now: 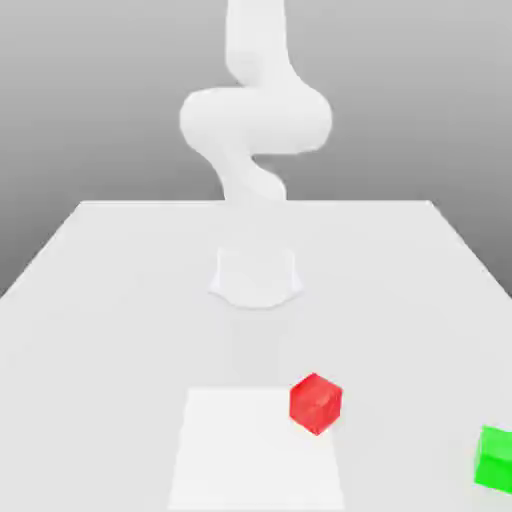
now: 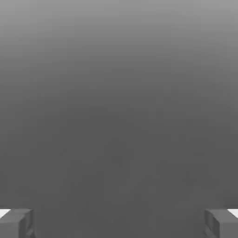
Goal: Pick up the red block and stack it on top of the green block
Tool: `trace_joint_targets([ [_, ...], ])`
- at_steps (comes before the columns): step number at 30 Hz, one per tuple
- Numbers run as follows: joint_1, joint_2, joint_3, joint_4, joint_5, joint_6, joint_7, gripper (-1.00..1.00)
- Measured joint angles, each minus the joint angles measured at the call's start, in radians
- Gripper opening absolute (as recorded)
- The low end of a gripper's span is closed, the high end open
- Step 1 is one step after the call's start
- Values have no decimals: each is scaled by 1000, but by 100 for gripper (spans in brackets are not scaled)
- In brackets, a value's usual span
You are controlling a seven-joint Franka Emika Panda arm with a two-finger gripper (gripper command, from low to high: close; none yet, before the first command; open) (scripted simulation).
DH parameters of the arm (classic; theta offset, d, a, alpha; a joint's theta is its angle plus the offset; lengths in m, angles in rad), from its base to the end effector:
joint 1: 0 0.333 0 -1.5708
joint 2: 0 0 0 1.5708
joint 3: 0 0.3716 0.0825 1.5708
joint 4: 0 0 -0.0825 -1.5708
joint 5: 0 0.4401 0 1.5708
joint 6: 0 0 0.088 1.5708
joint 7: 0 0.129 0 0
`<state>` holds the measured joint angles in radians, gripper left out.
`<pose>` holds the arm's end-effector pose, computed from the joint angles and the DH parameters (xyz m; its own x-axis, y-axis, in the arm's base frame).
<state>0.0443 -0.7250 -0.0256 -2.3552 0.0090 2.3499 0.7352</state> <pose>0.4108 0.0047 0.6830 0.5745 -0.6693 0.4712 -0.4864 -0.7422 -0.4611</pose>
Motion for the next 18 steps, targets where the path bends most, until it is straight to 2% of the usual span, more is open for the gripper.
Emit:
trace_joint_targets([
  [12, 192, 437, -61, -300, 52, 280, -369, 0],
  [18, 240, 676, -41, -454, 1, 439, -508, 0],
])
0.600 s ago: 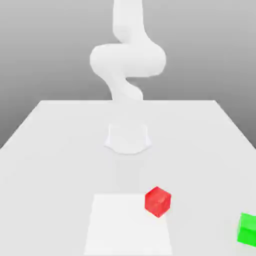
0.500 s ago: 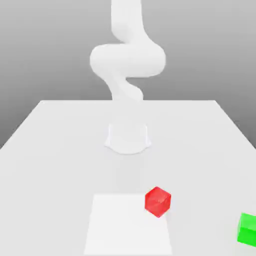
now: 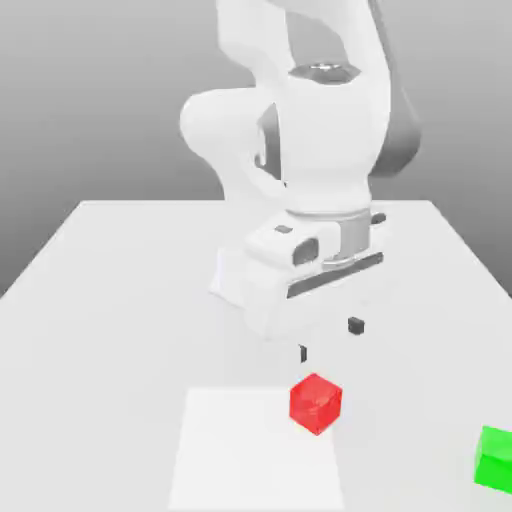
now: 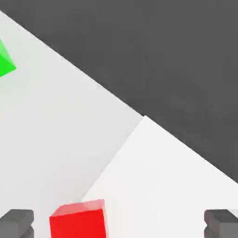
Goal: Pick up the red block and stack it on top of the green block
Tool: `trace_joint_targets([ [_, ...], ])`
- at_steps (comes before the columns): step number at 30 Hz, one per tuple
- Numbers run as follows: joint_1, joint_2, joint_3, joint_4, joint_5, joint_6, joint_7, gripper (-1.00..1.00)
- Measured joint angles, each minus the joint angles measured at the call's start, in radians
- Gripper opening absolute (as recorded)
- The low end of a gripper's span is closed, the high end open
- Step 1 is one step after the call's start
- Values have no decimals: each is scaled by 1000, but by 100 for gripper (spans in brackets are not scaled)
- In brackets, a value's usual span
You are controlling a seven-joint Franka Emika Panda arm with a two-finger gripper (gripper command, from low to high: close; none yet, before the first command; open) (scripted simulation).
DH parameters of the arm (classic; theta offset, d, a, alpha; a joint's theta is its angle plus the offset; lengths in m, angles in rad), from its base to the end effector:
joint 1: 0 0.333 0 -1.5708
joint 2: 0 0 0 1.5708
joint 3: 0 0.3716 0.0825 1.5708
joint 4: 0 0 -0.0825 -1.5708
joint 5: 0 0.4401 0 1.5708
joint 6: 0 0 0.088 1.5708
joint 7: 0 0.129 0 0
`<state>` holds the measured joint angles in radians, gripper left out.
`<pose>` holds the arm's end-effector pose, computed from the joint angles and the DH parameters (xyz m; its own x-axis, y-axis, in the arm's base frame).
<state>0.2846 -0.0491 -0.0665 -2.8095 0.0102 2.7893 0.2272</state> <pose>0.3867 0.0858 0.2039 0.9995 -0.0188 0.0264 -0.0184 -0.9997 -0.0134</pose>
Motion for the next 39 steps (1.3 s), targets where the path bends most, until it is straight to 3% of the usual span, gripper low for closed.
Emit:
trace_joint_targets([
  [7, -20, 249, 33, 13, 30, 208, -44, 0],
  [8, -25, 270, 39, 16, 34, 226, -47, -100],
  [15, -27, 268, 40, 15, 30, 223, -44, -100],
  [22, -21, 48, 24, -13, -15, 32, -11, -100],
  [25, -49, 64, 60, 67, -54, -31, 19, -100],
  [36, 130, 262, 206, 461, -83, -233, 50, -100],
  [39, 155, 345, 216, 516, -93, -206, 58, -100],
])
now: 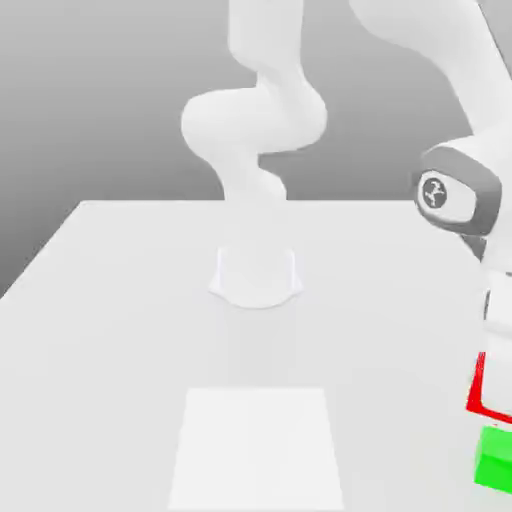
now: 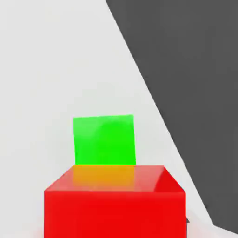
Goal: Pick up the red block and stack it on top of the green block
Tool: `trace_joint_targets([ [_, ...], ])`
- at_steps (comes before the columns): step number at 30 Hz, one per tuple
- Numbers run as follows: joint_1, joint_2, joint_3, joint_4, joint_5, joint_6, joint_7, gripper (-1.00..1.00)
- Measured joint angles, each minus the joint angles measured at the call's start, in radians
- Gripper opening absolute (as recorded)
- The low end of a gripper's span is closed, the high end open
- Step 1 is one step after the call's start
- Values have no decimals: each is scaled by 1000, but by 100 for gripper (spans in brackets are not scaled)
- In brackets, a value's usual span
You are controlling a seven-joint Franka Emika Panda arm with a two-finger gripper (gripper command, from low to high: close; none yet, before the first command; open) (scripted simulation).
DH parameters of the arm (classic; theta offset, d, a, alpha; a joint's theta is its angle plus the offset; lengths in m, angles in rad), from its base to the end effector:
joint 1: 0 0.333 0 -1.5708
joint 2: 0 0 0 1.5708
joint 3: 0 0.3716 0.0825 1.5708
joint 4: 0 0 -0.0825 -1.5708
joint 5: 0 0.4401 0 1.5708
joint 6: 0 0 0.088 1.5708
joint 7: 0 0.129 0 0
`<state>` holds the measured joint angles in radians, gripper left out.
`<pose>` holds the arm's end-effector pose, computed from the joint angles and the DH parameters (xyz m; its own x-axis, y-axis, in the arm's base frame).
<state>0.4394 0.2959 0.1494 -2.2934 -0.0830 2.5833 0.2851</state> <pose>0.4777 0.3219 0.2054 0.9331 0.3596 -0.0012 0.3596 -0.9331 0.0008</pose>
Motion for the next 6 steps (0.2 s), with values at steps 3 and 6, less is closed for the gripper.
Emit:
trace_joint_targets([
  [3, 17, 89, -17, 11, -24, 78, 17, 100],
  [6, 17, 89, -16, 11, -24, 78, 17, 100],
])
